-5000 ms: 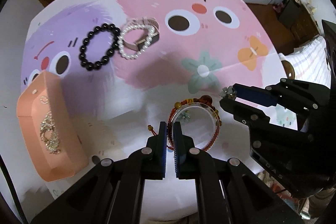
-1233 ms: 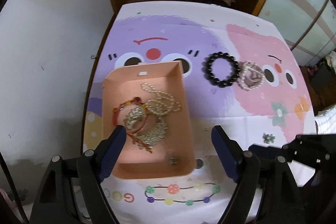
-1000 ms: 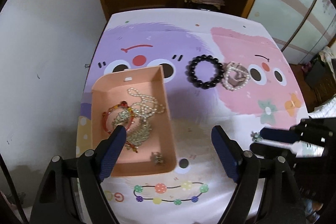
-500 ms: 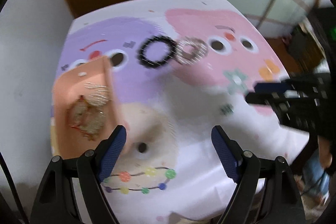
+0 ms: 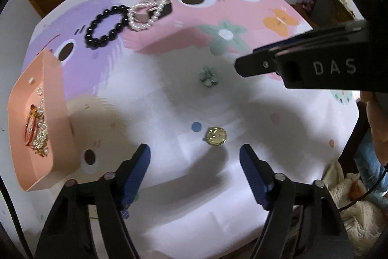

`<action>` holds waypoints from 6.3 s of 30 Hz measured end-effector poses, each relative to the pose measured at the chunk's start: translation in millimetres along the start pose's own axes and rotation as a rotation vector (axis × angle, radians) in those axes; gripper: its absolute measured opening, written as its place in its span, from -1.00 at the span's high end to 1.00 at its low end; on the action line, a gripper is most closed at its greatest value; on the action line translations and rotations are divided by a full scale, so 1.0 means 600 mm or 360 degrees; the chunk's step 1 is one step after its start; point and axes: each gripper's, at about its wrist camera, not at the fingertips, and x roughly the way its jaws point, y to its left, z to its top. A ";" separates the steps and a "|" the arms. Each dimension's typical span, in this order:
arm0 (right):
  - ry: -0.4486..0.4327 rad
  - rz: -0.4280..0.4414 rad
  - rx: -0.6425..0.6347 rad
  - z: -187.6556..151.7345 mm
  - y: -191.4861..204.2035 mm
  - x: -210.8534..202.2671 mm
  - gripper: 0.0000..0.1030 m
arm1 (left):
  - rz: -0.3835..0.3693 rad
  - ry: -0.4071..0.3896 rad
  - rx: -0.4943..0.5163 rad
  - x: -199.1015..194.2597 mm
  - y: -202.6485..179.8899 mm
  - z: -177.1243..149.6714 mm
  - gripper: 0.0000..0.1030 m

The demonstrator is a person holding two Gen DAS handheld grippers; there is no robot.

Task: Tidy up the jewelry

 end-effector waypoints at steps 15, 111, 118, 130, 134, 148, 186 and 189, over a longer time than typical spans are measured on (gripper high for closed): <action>0.0012 0.0044 0.0003 0.001 -0.007 0.016 0.50 | 0.0050 0.0126 -0.0047 0.029 -0.018 0.015 0.19; 0.0175 -0.0110 -0.0249 0.066 0.091 0.026 0.47 | 0.0156 -0.0293 -0.0950 -0.131 0.361 -0.049 0.74; 0.0237 -0.0199 -0.0247 0.059 0.081 0.051 0.47 | 0.0112 -0.0258 -0.0959 -0.115 0.357 -0.052 0.74; 0.0203 -0.0317 -0.0370 0.044 0.112 0.076 0.62 | 0.0089 -0.0253 -0.0961 -0.110 0.354 -0.052 0.74; 0.0155 -0.0306 -0.0413 0.040 0.127 0.070 0.62 | 0.0087 -0.0253 -0.0963 -0.109 0.354 -0.053 0.74; -0.0084 -0.0036 -0.0588 0.074 0.254 -0.055 0.62 | 0.0131 -0.0315 -0.0944 -0.152 0.367 -0.036 0.74; 0.0157 0.0403 -0.0422 0.117 0.335 0.081 0.57 | 0.0159 -0.0152 -0.1120 -0.104 0.407 -0.096 0.12; 0.0142 0.0399 -0.0422 0.110 0.333 0.073 0.57 | 0.0172 -0.0161 -0.1106 -0.110 0.399 -0.095 0.09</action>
